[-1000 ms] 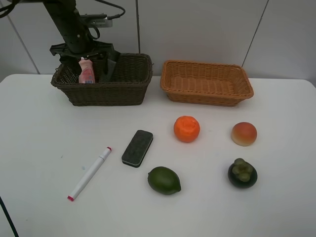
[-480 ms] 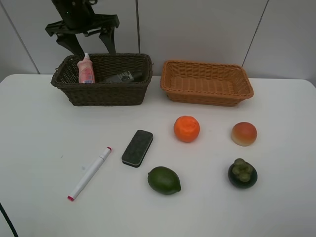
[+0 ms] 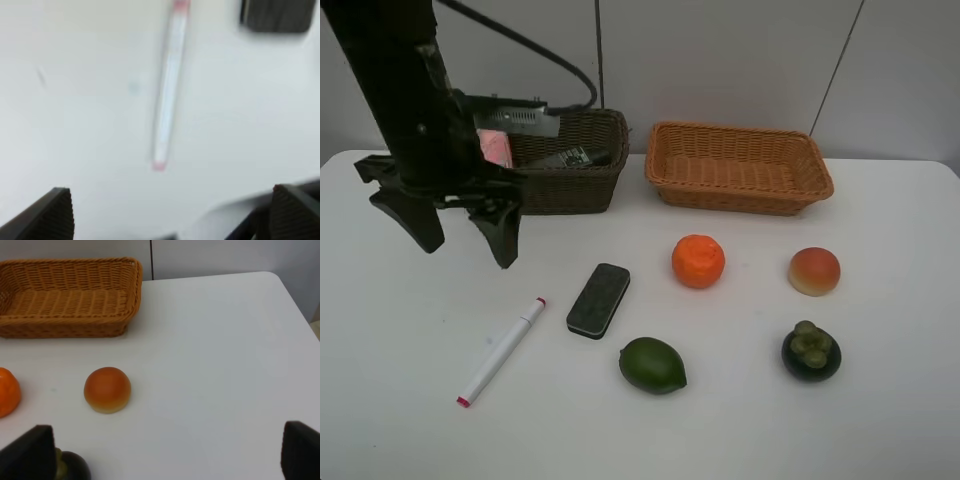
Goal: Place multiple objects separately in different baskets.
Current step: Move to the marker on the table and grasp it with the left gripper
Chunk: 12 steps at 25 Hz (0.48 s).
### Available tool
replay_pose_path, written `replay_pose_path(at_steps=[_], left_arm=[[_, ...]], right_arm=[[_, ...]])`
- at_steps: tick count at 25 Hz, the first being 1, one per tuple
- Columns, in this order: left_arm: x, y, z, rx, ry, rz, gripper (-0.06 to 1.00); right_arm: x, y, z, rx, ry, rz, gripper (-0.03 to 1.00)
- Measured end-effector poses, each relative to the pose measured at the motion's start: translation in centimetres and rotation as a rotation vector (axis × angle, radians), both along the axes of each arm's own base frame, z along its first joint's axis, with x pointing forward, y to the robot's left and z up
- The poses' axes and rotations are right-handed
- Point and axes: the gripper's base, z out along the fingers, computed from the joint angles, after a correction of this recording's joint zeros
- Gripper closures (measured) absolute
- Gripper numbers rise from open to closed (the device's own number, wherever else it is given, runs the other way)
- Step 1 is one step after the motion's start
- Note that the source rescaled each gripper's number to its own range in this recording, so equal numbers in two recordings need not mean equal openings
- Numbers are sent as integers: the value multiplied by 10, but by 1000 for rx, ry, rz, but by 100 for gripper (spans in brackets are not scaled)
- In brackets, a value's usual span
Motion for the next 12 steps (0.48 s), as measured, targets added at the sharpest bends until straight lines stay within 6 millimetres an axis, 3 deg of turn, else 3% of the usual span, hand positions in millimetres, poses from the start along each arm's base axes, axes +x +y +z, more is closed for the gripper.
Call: replay_pose_path(at_steps=[4, 12], left_arm=[[-27, -2, -36, 25, 28, -62, -1], [-31, -1, -73, -37, -112, -47, -1]], right_arm=[[0, 0, 0, 0, 0, 0, -2], [0, 0, 0, 0, 0, 0, -2]])
